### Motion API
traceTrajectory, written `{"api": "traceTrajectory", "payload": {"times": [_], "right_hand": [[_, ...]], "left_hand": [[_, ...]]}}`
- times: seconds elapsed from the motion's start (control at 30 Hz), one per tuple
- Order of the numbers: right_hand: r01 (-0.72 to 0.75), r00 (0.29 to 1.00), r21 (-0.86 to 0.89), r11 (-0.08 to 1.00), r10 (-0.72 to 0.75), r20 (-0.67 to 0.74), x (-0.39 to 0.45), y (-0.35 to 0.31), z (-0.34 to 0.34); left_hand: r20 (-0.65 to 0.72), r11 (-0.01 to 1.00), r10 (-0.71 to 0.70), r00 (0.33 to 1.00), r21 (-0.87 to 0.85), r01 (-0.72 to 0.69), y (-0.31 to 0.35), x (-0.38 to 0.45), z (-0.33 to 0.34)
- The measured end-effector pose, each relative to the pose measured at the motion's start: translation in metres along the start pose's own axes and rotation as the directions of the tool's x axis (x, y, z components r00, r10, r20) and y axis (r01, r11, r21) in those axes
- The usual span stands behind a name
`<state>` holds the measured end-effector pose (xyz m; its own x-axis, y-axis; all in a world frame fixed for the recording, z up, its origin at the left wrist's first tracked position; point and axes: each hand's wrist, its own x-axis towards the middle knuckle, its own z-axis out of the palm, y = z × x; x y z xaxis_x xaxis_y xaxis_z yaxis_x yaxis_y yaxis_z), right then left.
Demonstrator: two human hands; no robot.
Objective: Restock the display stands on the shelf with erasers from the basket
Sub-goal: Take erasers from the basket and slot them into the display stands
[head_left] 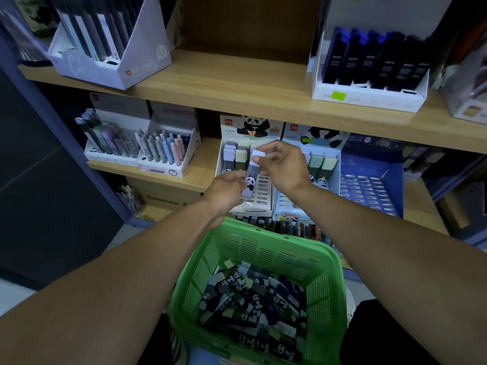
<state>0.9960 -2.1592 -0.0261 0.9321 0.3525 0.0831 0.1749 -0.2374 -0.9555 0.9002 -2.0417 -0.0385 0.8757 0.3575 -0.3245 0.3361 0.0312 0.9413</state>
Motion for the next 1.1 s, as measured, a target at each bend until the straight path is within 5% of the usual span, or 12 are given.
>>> {"api": "traceTrajectory", "payload": {"times": [0.2,0.5,1.1], "right_hand": [[0.206,0.975,-0.146,0.968,-0.216,-0.058,0.0,0.003,0.005],[0.269,0.956,-0.189,0.944,-0.286,-0.066,0.008,0.014,0.006],[0.3,0.952,-0.257,0.918,-0.305,0.021,0.02,0.026,0.003]], "left_hand": [[0.042,0.989,0.104,0.994,0.098,-0.108,0.001,0.008,0.009],[-0.051,0.907,0.378,0.925,0.221,-0.358,-0.001,0.022,0.007],[-0.038,0.735,0.499,0.866,0.547,-0.4,-0.007,0.025,0.002]]}}
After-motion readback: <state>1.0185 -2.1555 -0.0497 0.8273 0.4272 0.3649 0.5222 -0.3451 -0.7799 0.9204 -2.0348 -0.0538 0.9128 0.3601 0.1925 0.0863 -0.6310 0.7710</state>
